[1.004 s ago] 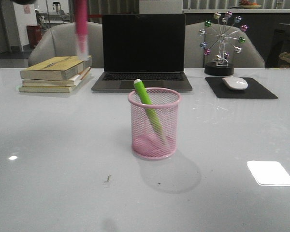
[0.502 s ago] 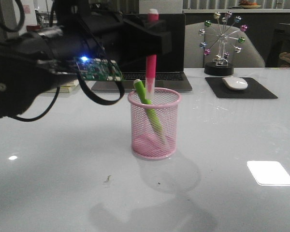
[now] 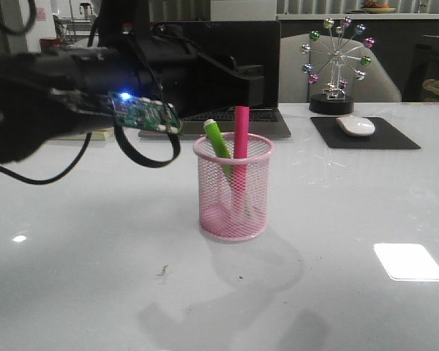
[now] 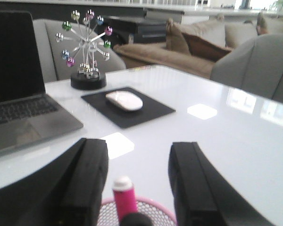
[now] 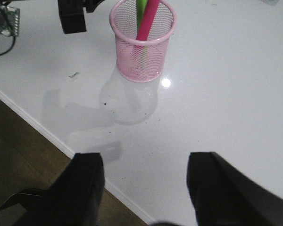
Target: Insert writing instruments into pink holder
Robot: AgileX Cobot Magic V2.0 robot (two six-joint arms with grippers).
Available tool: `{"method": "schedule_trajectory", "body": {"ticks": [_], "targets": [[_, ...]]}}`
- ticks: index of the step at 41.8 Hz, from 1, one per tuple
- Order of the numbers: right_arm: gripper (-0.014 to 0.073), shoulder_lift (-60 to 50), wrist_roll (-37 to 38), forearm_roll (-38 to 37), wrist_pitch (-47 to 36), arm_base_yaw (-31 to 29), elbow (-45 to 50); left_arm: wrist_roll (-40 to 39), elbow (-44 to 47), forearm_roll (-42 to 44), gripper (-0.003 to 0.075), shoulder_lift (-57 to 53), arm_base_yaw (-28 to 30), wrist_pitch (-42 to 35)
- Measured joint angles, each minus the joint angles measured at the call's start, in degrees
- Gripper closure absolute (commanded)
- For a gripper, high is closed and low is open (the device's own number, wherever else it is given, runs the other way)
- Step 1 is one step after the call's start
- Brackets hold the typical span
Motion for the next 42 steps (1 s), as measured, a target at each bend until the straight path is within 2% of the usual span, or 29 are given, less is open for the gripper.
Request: {"method": "schedule_trajectory", "body": {"ticks": [5,14,20,29,37,39,42], "targets": [[0.0095,0.0,0.0,0.0,0.0,0.0,0.0,0.0,-2.2,0.1,0.0330,-8.8,0.0,18.9],[0.0095,0.0,0.0,0.0,0.0,0.0,0.0,0.0,-7.6,2.6,0.0332,-28.2,0.0,61.0],[0.0095,0.0,0.0,0.0,0.0,0.0,0.0,0.1,-7.6,4.6,0.0339,-40.6,0.0,78.1],[0.0095,0.0,0.0,0.0,0.0,0.0,0.0,0.1,-2.1,5.0,0.0339,-56.1,0.0,87.5],[0.0099,0.0,0.0,0.0,0.0,0.0,0.0,0.1,5.3,5.0,0.0339,-67.2,0.0,90.2],[0.0124,0.0,0.0,0.0,0.0,0.0,0.0,0.1,6.9,5.2,0.0347,-68.8,0.0,90.5],[0.0233,0.0,0.0,0.0,0.0,0.0,0.0,0.1,8.6,5.7,0.0417,-70.7,0.0,90.7]]}}
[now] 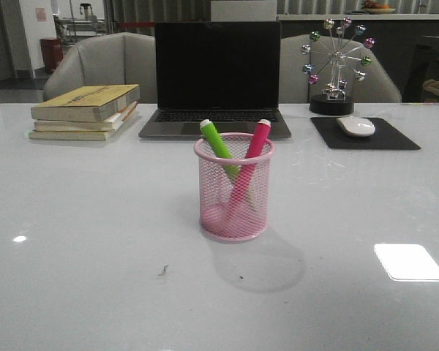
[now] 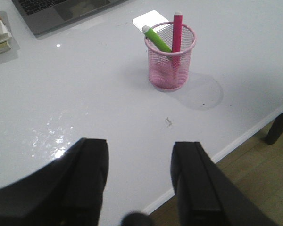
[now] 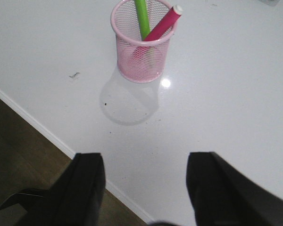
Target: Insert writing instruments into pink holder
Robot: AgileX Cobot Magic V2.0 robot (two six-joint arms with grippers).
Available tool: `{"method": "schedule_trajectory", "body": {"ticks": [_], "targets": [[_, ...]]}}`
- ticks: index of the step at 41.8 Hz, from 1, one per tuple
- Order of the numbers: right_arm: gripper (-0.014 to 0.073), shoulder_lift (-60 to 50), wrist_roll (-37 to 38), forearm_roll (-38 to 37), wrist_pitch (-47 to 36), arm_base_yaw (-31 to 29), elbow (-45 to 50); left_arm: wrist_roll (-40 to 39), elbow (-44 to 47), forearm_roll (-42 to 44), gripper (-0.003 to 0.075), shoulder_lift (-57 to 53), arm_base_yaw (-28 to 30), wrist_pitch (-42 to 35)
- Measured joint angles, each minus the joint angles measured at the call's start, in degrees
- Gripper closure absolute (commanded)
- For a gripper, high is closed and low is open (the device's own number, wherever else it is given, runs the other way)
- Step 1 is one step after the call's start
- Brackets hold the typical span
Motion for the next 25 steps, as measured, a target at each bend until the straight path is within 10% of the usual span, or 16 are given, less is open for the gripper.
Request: {"method": "schedule_trajectory", "body": {"ticks": [7,25], "targets": [[0.0550,0.0,0.0,-0.5,0.0,0.0,0.0,0.0,1.5,0.7,0.0616,-1.1,0.0,0.5],[0.0522,0.0,0.0,-0.7,0.3,0.0,0.0,0.0,1.5,0.8,0.0629,-1.1,0.0,0.5]]}}
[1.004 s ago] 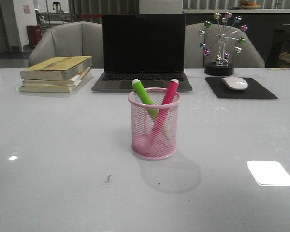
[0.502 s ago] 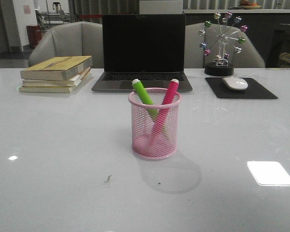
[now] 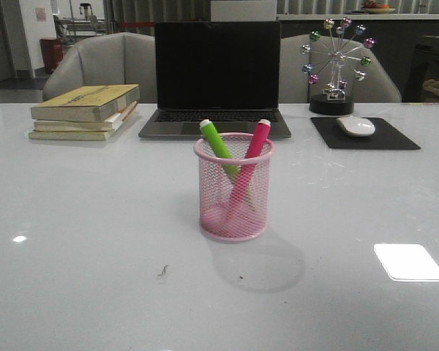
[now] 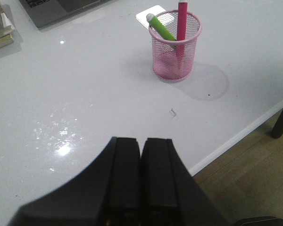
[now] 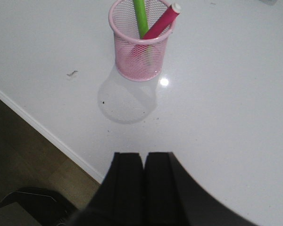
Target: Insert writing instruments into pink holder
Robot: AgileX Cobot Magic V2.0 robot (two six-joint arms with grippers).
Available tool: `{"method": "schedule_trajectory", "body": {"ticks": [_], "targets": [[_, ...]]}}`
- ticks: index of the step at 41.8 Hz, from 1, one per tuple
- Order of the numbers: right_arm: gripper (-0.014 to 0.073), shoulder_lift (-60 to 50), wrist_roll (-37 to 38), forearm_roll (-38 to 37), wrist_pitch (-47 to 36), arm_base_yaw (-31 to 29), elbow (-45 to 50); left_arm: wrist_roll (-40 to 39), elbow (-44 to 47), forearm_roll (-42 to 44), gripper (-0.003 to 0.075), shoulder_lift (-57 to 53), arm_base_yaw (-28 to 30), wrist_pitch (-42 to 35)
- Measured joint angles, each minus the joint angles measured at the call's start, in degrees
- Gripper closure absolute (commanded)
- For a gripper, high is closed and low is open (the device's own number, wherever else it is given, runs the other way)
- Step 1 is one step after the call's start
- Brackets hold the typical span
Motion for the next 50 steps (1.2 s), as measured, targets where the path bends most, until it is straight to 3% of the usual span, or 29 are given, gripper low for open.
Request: {"method": "schedule_trajectory", "body": {"ticks": [8,16,29,38,50], "targets": [[0.0522,0.0,0.0,0.0,0.2,0.0,0.0,0.0,1.2,0.1,0.0629,-2.4,1.7,-0.3],[0.0522,0.0,0.0,0.0,0.2,0.0,0.0,0.1,7.1,-2.6,0.0629,-9.5,13.9,-3.3],[0.0522,0.0,0.1,0.0,0.2,0.0,0.0,3.1,26.0,-3.8,0.0629,-24.2,30.1,-27.9],[0.0522,0.0,0.1,0.0,0.2,0.0,0.0,3.4,36.9,-3.8,0.0629,-29.1,34.6,-43.0],[0.0522,0.0,0.1,0.0,0.3,0.0,0.0,3.4,37.0,-5.5,0.0629,-30.2,35.2,-44.4]]}}
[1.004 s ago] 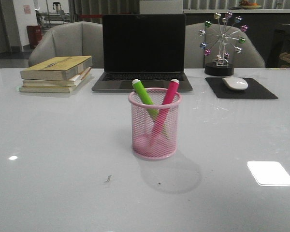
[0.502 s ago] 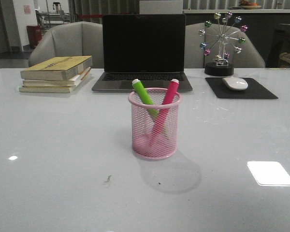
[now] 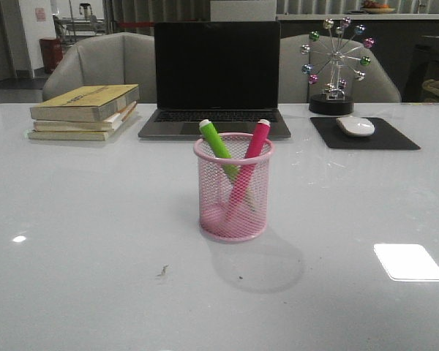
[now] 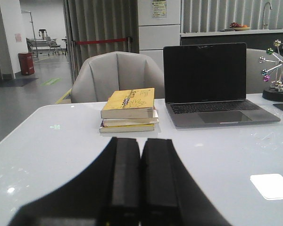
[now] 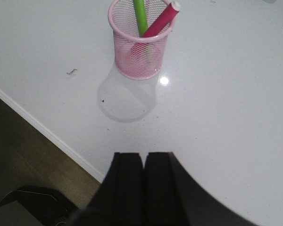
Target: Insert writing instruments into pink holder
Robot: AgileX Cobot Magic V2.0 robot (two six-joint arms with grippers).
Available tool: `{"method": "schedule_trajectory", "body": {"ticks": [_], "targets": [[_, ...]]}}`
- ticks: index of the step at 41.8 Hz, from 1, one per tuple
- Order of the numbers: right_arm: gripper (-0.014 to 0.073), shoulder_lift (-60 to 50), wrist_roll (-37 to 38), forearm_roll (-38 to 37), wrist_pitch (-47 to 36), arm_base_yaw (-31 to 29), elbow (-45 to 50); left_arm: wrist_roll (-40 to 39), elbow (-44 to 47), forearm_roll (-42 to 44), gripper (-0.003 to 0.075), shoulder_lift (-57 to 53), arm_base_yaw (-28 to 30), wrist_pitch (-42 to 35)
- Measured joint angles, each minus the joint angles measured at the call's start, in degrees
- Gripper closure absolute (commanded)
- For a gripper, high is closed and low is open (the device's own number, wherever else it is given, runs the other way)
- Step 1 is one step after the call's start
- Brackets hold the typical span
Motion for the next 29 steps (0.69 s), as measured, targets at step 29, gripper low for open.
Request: {"method": "schedule_trajectory", "body": {"ticks": [29], "targets": [[0.0522,0.0,0.0,0.0,0.4,0.0,0.0,2.9,0.0,-1.7,0.0629,-0.6,2.7,1.4]]}}
